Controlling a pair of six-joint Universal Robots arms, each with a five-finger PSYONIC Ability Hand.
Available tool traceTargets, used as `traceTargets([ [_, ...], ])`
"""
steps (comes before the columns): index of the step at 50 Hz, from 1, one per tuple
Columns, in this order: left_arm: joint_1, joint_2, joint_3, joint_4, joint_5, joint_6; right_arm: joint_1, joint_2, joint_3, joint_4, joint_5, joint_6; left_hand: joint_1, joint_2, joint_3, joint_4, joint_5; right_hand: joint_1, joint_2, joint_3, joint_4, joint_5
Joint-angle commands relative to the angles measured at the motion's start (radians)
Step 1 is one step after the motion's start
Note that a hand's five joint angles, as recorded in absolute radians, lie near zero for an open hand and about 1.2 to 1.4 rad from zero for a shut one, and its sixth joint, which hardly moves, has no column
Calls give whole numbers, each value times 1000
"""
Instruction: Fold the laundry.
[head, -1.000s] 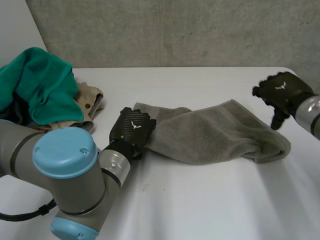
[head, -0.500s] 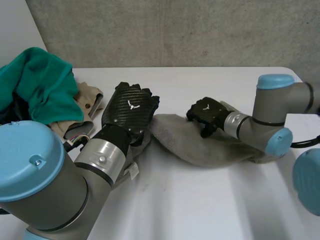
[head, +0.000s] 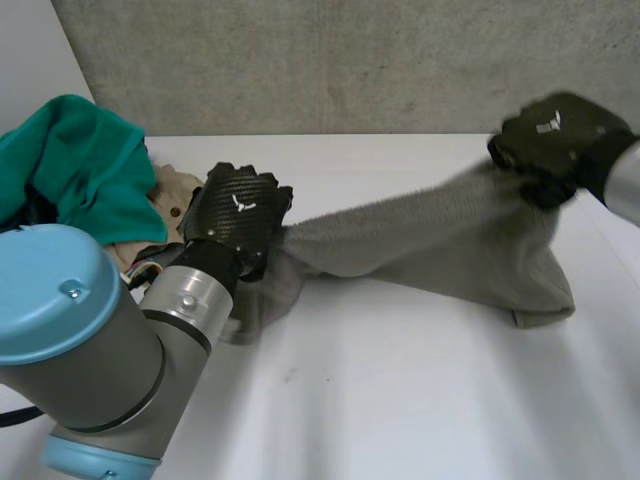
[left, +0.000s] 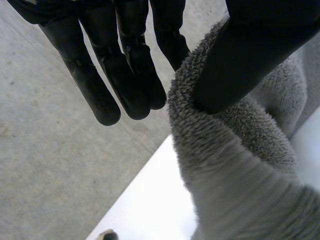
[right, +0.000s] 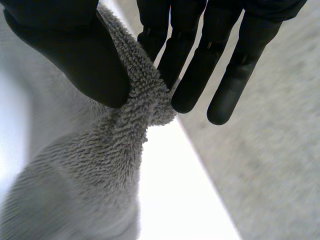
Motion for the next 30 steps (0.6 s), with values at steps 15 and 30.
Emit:
traceTargets([
  [15, 41, -325, 608, 29, 8, 146, 107, 269, -212, -377, 295, -93, 248, 198, 203, 195, 252, 266, 216, 203, 196, 256],
  [30, 73, -280, 745, 150, 9, 211, 104, 210, -142, -1004, 272, 23, 248, 198, 203, 195, 252, 266, 216, 203, 196, 256],
])
